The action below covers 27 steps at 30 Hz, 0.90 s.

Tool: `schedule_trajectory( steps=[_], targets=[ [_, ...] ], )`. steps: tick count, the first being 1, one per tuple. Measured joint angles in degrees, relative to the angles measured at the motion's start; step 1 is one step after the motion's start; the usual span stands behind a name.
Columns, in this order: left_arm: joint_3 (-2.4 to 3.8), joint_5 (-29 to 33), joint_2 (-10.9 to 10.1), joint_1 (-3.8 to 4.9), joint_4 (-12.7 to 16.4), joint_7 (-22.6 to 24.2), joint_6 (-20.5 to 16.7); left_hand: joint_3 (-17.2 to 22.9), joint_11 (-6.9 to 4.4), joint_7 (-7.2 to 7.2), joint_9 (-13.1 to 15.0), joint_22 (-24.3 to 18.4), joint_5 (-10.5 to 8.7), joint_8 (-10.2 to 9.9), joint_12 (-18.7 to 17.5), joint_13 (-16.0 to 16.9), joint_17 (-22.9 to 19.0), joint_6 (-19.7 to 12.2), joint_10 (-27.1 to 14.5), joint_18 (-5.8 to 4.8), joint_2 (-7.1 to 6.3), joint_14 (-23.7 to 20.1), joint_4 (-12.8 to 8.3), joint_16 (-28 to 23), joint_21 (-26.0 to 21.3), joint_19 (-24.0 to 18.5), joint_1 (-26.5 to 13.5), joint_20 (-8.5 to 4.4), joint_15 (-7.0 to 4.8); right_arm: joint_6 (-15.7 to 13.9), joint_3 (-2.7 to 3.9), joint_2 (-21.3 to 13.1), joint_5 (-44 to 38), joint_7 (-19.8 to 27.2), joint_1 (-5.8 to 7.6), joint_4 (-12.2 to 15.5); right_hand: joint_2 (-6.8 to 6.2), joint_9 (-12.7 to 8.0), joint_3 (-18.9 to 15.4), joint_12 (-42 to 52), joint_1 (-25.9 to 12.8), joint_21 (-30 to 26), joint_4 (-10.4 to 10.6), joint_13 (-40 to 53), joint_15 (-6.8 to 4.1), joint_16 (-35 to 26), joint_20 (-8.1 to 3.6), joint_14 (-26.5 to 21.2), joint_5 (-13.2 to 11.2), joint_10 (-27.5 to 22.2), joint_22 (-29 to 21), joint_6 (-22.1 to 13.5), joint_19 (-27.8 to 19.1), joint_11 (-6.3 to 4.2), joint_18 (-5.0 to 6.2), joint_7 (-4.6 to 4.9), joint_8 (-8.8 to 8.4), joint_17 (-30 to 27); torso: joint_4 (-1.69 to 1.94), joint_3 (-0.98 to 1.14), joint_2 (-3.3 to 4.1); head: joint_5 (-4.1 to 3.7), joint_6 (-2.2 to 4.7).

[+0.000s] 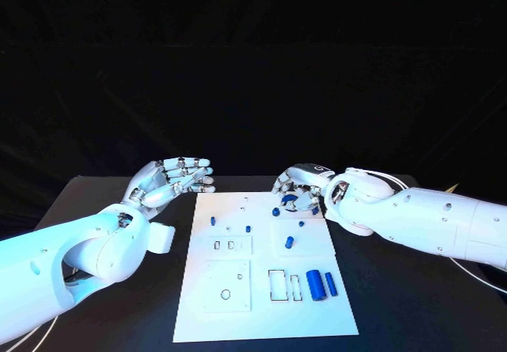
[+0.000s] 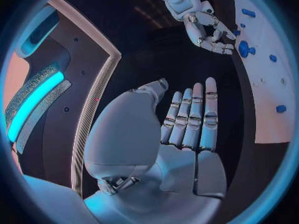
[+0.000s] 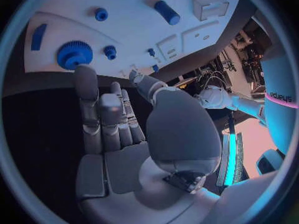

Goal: Assemble the parts on the task board

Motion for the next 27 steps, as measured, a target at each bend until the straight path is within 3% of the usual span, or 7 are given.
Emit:
schedule_trajectory(
  steps=[1,4,7,9,24,27],
  targets=[
    [0.01,0.1,-0.1,0.14,0.1,0.0,0.0,0.0,0.0,0.0,0.0,0.0,0.0,0.0,0.0,0.0,0.0,0.0,0.0,0.0,0.0,0.0,0.0,0.0,0.0,0.0,0.0,0.0,0.0,0.2,0.01,0.1,-0.6,-0.5,0.01,0.0,0.0,0.2,0.0,0.0,0.0,2.5,0.2,0.1,0.0,2.1,0.14,0.0,0.0,-0.3,3.0,0.0,0.2,0.1,-0.72,0.0,-0.26,2.1,0.12,-0.04,0.18,-0.13,0.03],
    [0.03,0.7,-0.3,0.53,0.5,0.0,0.1,0.0,0.0,0.0,0.0,-0.1,0.0,0.0,0.0,0.0,0.0,0.0,0.0,0.0,0.0,0.0,0.0,-0.3,-0.2,0.0,0.0,0.0,0.0,1.0,0.01,0.3,-2.5,-2.0,0.03,0.0,-0.24,0.6,-0.3,0.0,0.2,7.8,0.6,0.2,0.0,6.1,0.27,0.0,0.0,-0.6,9.6,0.0,0.7,0.14,-0.72,0.0,-0.64,6.3,0.38,-0.14,0.55,-0.43,0.17],
    [0.04,1.1,-0.4,0.77,0.8,0.0,0.2,0.1,0.0,0.0,0.0,-0.1,0.0,0.0,0.0,0.0,0.0,0.0,0.0,0.0,0.0,0.0,0.1,-0.3,-0.2,-0.1,0.0,0.11,0.0,1.5,0.01,0.3,-3.8,-3.3,0.03,0.0,-0.24,0.8,-0.6,0.0,0.2,10.2,0.9,0.3,0.18,8.0,0.26,0.2,0.0,-0.9,12.6,0.0,0.8,0.1,-1.6,0.0,-0.77,8.2,0.55,-0.21,0.8,-0.58,0.24],
    [0.04,1.4,-0.4,0.93,0.9,0.0,0.2,0.2,0.0,0.0,0.0,-0.1,0.0,0.0,0.0,0.0,0.0,0.0,0.0,0.0,0.0,0.0,0.2,-0.3,-0.2,-0.2,0.0,0.22,0.0,1.9,0.01,0.4,-4.6,-4.1,0.04,0.0,-0.24,0.9,-0.8,0.0,0.2,11.7,1.1,0.3,0.19,9.1,0.26,0.2,0.0,-1.1,14.5,0.0,0.8,0.12,-1.6,0.0,-0.88,9.4,0.65,-0.25,0.93,-0.65,0.29],
    [0.05,2.6,-1.0,1.55,1.5,0.0,0.3,0.2,0.21,0.0,0.0,-0.3,0.0,0.0,-0.4,0.0,0.1,0.0,0.2,-0.02,-0.29,0.0,0.2,-0.5,-0.4,-0.2,-0.3,0.21,0.0,4.0,0.01,1.6,-8.1,-8.0,-0.08,-1.0,-0.24,1.6,-0.9,0.0,0.2,15.4,1.8,0.9,0.2,12.1,0.69,0.2,0.5,-1.1,19.2,1.3,1.3,0.14,-1.59,0.08,-1.15,12.4,1.49,-0.42,1.91,-1.01,0.16],
    [0.05,2.8,-1.0,1.6,1.5,-0.1,0.3,0.2,0.21,0.0,0.0,-0.3,0.0,0.0,-0.4,0.0,0.1,0.0,0.2,-0.02,-0.29,0.0,0.2,-0.5,-0.4,-0.2,-0.3,0.21,0.0,4.2,-0.01,1.8,-8.4,-8.3,-0.12,-1.2,-0.24,1.8,-0.6,0.0,0.2,16.8,2.1,1.0,0.19,13.1,0.88,0.2,0.6,-0.5,21.1,1.6,1.5,0.05,-2.51,0.02,-1.15,13.6,1.59,-0.42,2.03,-1.05,0.2]
  ],
)
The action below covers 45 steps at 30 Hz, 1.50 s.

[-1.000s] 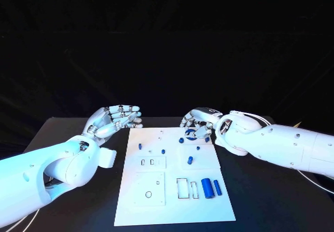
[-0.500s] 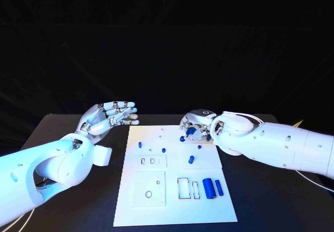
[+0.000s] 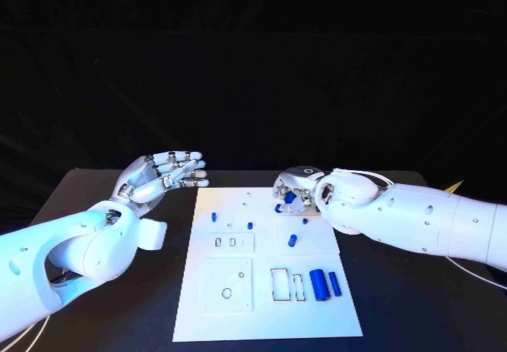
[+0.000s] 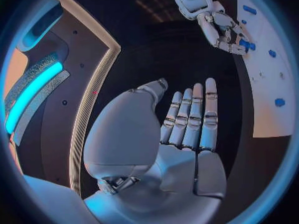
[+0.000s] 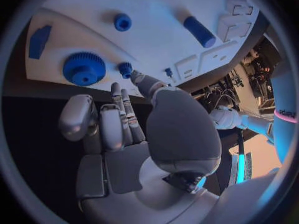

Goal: Assemble the parts on the task board

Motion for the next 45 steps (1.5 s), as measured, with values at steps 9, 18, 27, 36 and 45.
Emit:
schedule_trajectory(
  steps=[9,18,27,36,45],
  targets=[
    [0.0,0.2,0.0,0.12,0.1,0.0,0.1,0.0,0.0,0.0,0.0,-0.1,0.0,0.0,0.0,0.0,0.1,0.0,0.0,0.0,0.0,0.0,0.0,0.0,0.0,0.0,0.0,0.0,0.0,0.6,0.0,0.5,-0.3,-0.5,-0.11,-0.8,0.0,0.3,1.0,0.0,0.0,1.3,0.5,0.1,0.0,1.0,0.0,0.0,0.2,0.7,1.9,0.5,0.0,-0.15,0.0,-0.29,0.0,1.1,0.27,-0.03,0.49,0.01,0.21],
    [0.0,0.3,-0.1,0.19,0.2,-0.2,0.1,0.2,0.21,-0.01,0.0,-0.1,0.0,-0.2,0.0,0.0,0.1,0.0,-0.2,0.0,0.18,0.0,0.2,0.0,0.0,0.0,-0.2,0.0,0.0,1.0,-0.02,0.6,-0.4,-0.6,-0.33,-1.0,0.4,0.8,2.1,0.0,-0.4,2.4,1.1,0.2,0.0,1.8,0.08,0.0,0.5,1.4,3.2,1.2,0.3,-0.49,0.01,-0.6,0.29,1.8,0.43,-0.03,0.87,-0.05,0.3],
    [0.0,0.3,-0.1,0.21,0.1,-0.5,0.2,0.2,0.21,0.0,0.0,-0.2,0.0,-0.2,-0.3,0.0,0.2,0.0,-0.2,0.0,0.24,0.0,0.2,-0.2,-0.2,0.0,-0.2,0.0,0.0,1.1,0.07,0.6,-0.2,-0.6,-0.37,-0.8,1.27,1.9,3.9,0.0,-0.4,3.8,1.5,0.4,-0.03,2.5,-0.01,0.0,0.9,3.4,5.2,3.0,0.4,-1.11,0.01,-1.31,1.4,2.5,0.5,0.01,1.24,-0.14,0.52],
    [0.0,0.3,-0.1,0.22,0.0,-0.7,0.2,0.2,0.21,-0.01,0.0,-0.2,0.0,-0.2,-0.3,0.0,0.2,0.0,-0.2,-0.01,0.24,-0.2,0.2,-0.2,-0.2,0.0,-0.2,0.0,0.2,-0.7,0.01,0.5,0.1,-0.5,-0.47,-0.3,2.75,4.0,6.4,0.2,0.9,5.4,-0.3,0.5,-1.46,3.2,-0.73,0.0,0.1,6.6,7.5,5.6,1.1,-1.81,-0.63,-2.52,4.33,3.1,0.6,-0.01,1.47,-0.19,0.69],
    [0.0,0.4,-0.3,0.23,-0.1,-1.1,0.4,0.3,0.21,-0.01,0.0,-0.3,0.0,-0.2,-0.3,0.0,0.2,0.0,-0.2,0.0,0.46,-0.2,0.3,-0.2,-0.2,0.0,-0.5,0.0,0.2,-5.7,0.07,0.0,0.1,-1.3,-0.41,1.6,2.74,4.0,6.9,0.4,0.9,6.0,-1.4,1.3,-1.46,3.5,-1.07,0.0,0.2,6.9,8.4,5.6,1.2,-1.46,-0.64,-2.56,6.17,3.4,0.59,-0.07,1.61,-0.03,1.25]
  ],
)
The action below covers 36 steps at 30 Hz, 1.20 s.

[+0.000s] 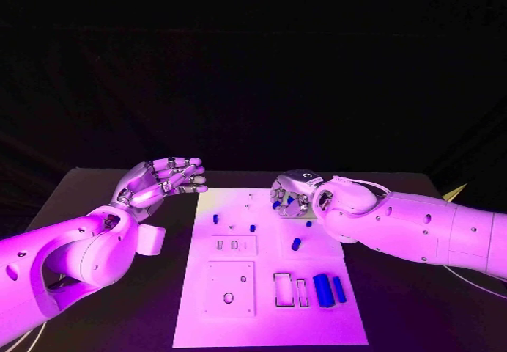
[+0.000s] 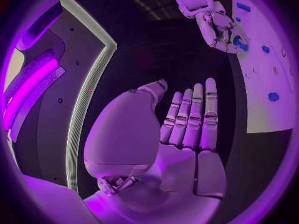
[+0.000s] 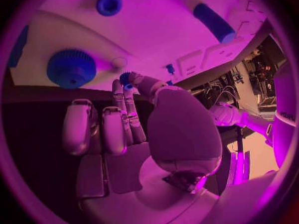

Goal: Assemble the parts on the task board

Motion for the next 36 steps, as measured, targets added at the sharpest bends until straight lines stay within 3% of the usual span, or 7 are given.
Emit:
schedule_trajectory(
  steps=[8,11,18,23,32,36],
  targets=[
    [0.0,0.1,-0.1,0.08,-0.3,-0.2,0.1,0.0,0.0,0.0,0.0,0.0,0.0,0.0,-0.1,0.0,0.0,0.0,0.0,0.0,0.0,0.0,0.0,0.0,0.0,0.0,0.0,0.0,0.0,-3.1,0.28,2.0,-0.2,-1.4,0.46,0.1,0.0,0.0,-0.1,0.0,0.0,0.0,-0.1,0.0,0.0,0.0,-0.08,0.0,0.0,0.0,0.2,0.0,-0.1,0.0,0.01,0.0,0.05,0.0,0.15,-0.03,0.16,-0.05,0.52],
    [0.0,0.1,-0.1,0.16,-0.4,-0.3,0.1,0.0,0.0,0.0,0.0,0.0,0.0,0.0,-0.3,0.0,0.0,0.0,0.0,-0.01,0.0,0.0,0.0,0.0,0.0,0.0,0.0,0.0,0.0,-4.4,0.3,3.7,-0.3,-2.0,0.51,-1.3,0.0,0.0,-0.1,0.0,0.0,0.0,-0.1,-0.1,0.0,0.2,-0.08,0.0,0.0,0.0,0.2,0.0,-0.1,0.0,0.01,0.0,0.05,0.0,0.25,-0.03,0.21,-0.09,0.96],
    [0.0,0.1,0.0,0.35,-0.6,-0.4,0.1,0.0,0.0,0.0,0.0,0.0,0.0,0.0,-0.3,0.0,0.0,0.0,0.0,0.0,0.0,0.0,0.0,0.0,0.0,0.0,0.0,0.0,0.0,-6.8,0.33,7.2,-0.3,-2.9,0.55,-4.8,0.0,0.0,-0.1,0.0,0.0,0.0,-0.1,-0.1,0.0,0.2,-0.07,0.0,0.0,0.0,0.2,0.0,-0.1,0.0,0.02,0.01,0.05,0.0,0.33,-0.05,0.38,0.16,1.12],
    [-0.01,0.2,0.1,0.41,-0.7,-0.4,0.2,0.0,0.0,0.0,0.0,0.0,0.0,-0.2,-0.3,0.0,0.1,0.0,0.0,-0.01,0.0,0.0,0.0,-0.2,-0.2,0.0,0.0,0.0,0.0,-7.6,0.33,8.7,-0.2,-3.1,0.5,-6.6,0.0,0.0,0.1,0.0,0.0,0.0,-0.2,-0.2,0.0,0.2,-0.07,0.0,0.0,0.0,0.2,-0.1,-0.1,0.0,0.13,0.08,0.04,0.0,0.45,-0.02,0.49,0.48,1.2],
    [-0.01,0.2,0.2,0.58,-0.7,-0.5,0.2,0.0,0.0,0.0,0.0,0.0,0.0,-0.2,-0.3,0.0,0.1,0.0,0.0,-0.01,0.0,0.0,0.0,-0.2,-0.2,0.0,0.0,0.0,0.0,-7.9,0.34,10.1,0.1,-3.1,0.5,-8.4,0.0,0.1,0.0,-0.2,0.0,0.0,-0.3,-0.2,0.01,0.2,-0.07,0.0,-0.1,0.0,0.2,-0.4,-0.1,0.0,0.15,0.19,0.01,0.0,0.69,-0.15,0.6,0.44,1.11],
    [-0.01,0.2,0.3,0.63,-0.7,-0.5,0.2,0.0,0.0,0.0,0.0,0.0,0.0,-0.2,-0.3,0.0,0.1,0.0,0.0,-0.01,0.0,0.0,0.0,-0.2,-0.2,0.0,0.0,0.0,0.0,-7.7,0.34,10.5,0.3,-3.1,0.47,-8.9,0.0,1.3,0.0,-0.2,0.0,0.0,-0.3,-0.2,0.01,0.2,-0.07,0.0,0.0,0.0,0.1,-0.7,-0.1,0.0,0.16,0.08,0.14,-0.1,0.69,-0.15,0.64,0.53,1.05]
  ],
)
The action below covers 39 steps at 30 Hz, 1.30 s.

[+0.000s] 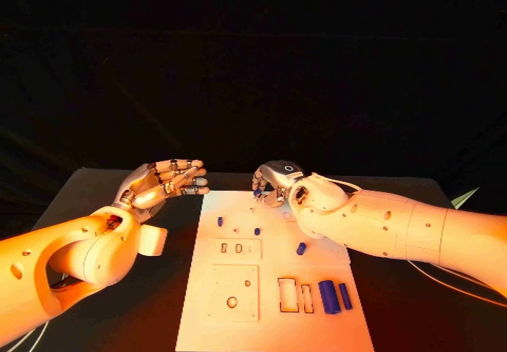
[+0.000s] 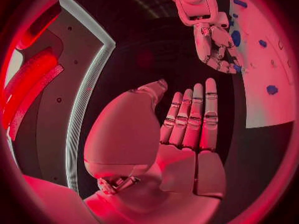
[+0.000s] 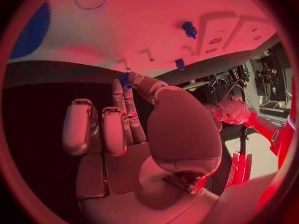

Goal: Assemble the parts on the task board

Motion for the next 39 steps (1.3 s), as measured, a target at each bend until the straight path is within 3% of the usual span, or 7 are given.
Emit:
schedule_trajectory(
  steps=[8,12,23,37,39],
  targets=[
    [0.0,0.0,0.2,0.08,-0.1,0.0,0.0,0.0,0.22,0.0,0.0,-0.1,0.0,0.0,0.0,0.0,0.0,0.0,-0.2,0.0,0.0,0.0,0.0,0.0,0.0,-0.2,0.0,0.19,0.0,0.9,-0.03,0.3,0.3,0.1,-0.11,-0.6,0.02,0.0,0.0,-0.1,0.0,0.0,0.0,0.0,0.0,0.0,0.0,0.0,0.1,0.0,-0.1,-0.1,0.0,0.0,0.01,0.02,0.17,0.0,0.0,0.01,0.05,0.11,-0.24],
    [0.0,0.0,0.3,0.15,-0.2,0.0,0.0,0.0,0.22,0.0,-0.1,-0.1,0.0,0.0,0.0,0.0,0.0,0.0,-0.2,0.0,0.0,0.0,0.0,0.0,0.0,-0.2,0.0,0.2,0.0,1.3,-0.04,0.5,0.5,0.2,-0.12,-0.8,0.11,1.7,0.0,-0.2,-0.1,0.0,0.0,0.0,0.0,0.0,0.0,0.0,0.1,0.0,-0.2,-0.4,0.0,0.0,0.01,0.19,0.18,-0.1,0.0,0.01,0.06,0.16,-0.29],
    [0.0,0.0,0.5,0.26,-0.3,0.1,0.0,0.0,0.21,0.0,-0.1,-0.1,0.0,0.0,0.0,0.0,0.0,0.0,-0.2,0.0,0.0,0.0,0.0,0.0,0.0,-0.2,0.0,0.2,0.0,2.3,-0.03,1.0,0.7,0.4,-0.18,-1.5,0.4,1.7,-0.1,-0.4,-0.4,0.0,-0.1,0.0,0.0,0.0,0.0,0.0,0.1,0.2,-0.2,-0.7,0.0,-0.2,0.02,0.26,0.15,-0.1,-0.01,0.01,0.13,0.3,-0.4],
    [0.0,0.0,0.6,0.36,-0.3,0.1,0.0,0.0,0.21,0.0,0.0,-0.1,0.0,0.0,0.0,0.0,0.0,0.0,-0.2,0.0,0.0,0.0,0.0,0.0,0.0,-0.2,0.0,0.2,0.0,3.4,-0.1,1.7,1.2,0.9,-0.34,-2.3,0.38,3.7,0.2,-0.7,-0.4,-0.4,0.3,-0.1,0.0,0.0,0.22,0.0,-0.3,-0.4,-1.1,-2.1,-0.6,-0.45,0.03,0.59,-0.11,-0.6,0.01,-0.08,0.2,0.38,-0.55],
    [0.0,0.0,0.6,0.38,-0.3,0.1,0.0,0.0,0.21,0.0,0.0,-0.1,0.0,0.0,0.0,0.0,0.0,0.0,-0.2,0.0,0.0,0.0,0.0,0.0,0.0,-0.2,0.0,0.2,0.0,3.6,-0.12,1.8,1.3,1.0,-0.36,-2.5,0.55,3.8,0.3,-0.7,-0.6,-0.7,0.4,-0.1,0.0,0.0,0.43,0.0,-0.3,-1.0,-1.4,-2.5,-0.8,-0.11,0.03,0.67,-0.39,-0.9,0.0,-0.08,0.21,0.41,-0.59]
  ],
)
